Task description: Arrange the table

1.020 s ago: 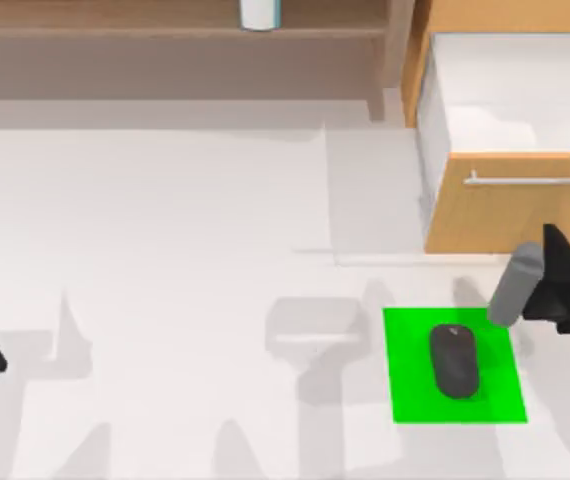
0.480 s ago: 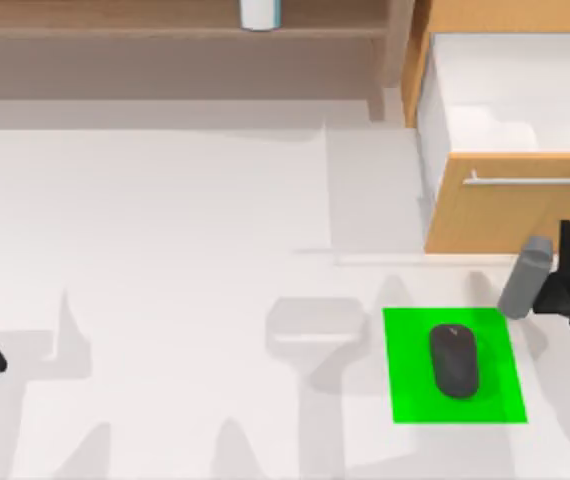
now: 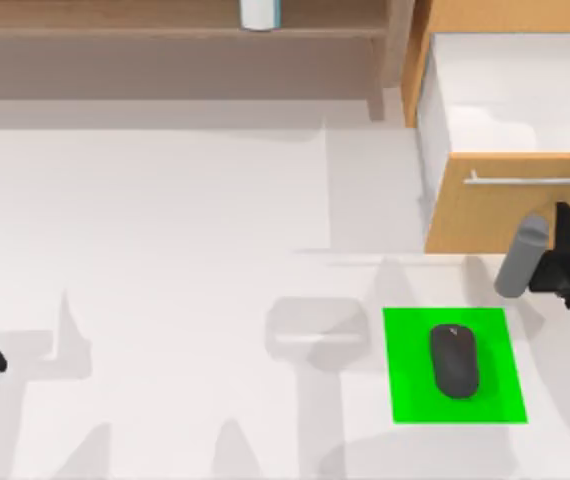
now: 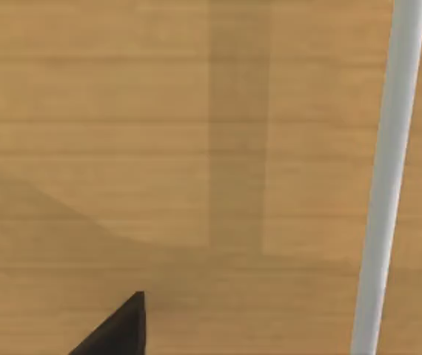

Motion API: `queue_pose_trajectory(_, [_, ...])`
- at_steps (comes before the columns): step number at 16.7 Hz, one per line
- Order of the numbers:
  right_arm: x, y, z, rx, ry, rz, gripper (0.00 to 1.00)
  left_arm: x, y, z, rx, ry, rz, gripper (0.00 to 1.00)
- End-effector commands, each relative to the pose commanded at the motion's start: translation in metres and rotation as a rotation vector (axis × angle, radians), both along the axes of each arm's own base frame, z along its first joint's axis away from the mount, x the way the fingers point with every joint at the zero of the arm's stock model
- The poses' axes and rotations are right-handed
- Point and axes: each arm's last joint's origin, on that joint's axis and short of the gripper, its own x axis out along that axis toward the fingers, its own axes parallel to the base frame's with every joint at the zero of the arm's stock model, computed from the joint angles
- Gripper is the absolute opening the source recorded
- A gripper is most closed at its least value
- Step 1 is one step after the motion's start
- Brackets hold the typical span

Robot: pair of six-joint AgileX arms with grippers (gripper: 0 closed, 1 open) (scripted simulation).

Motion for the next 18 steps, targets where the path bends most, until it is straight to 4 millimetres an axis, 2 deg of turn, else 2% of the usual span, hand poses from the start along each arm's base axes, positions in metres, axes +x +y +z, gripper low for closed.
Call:
queue_pose_trajectory(13, [0.0000,0.0000,0.0000,0.000,0.000,0.000,0.02,0.0000,0.0000,0.0000,0.000,0.000,0.000,1.00])
queue_pose_trajectory(18, [0.0000,0.0000,0.0000,0.000,0.000,0.000,0.00,0.0000,0.0000,0.0000,0.000,0.000,0.000,1.00])
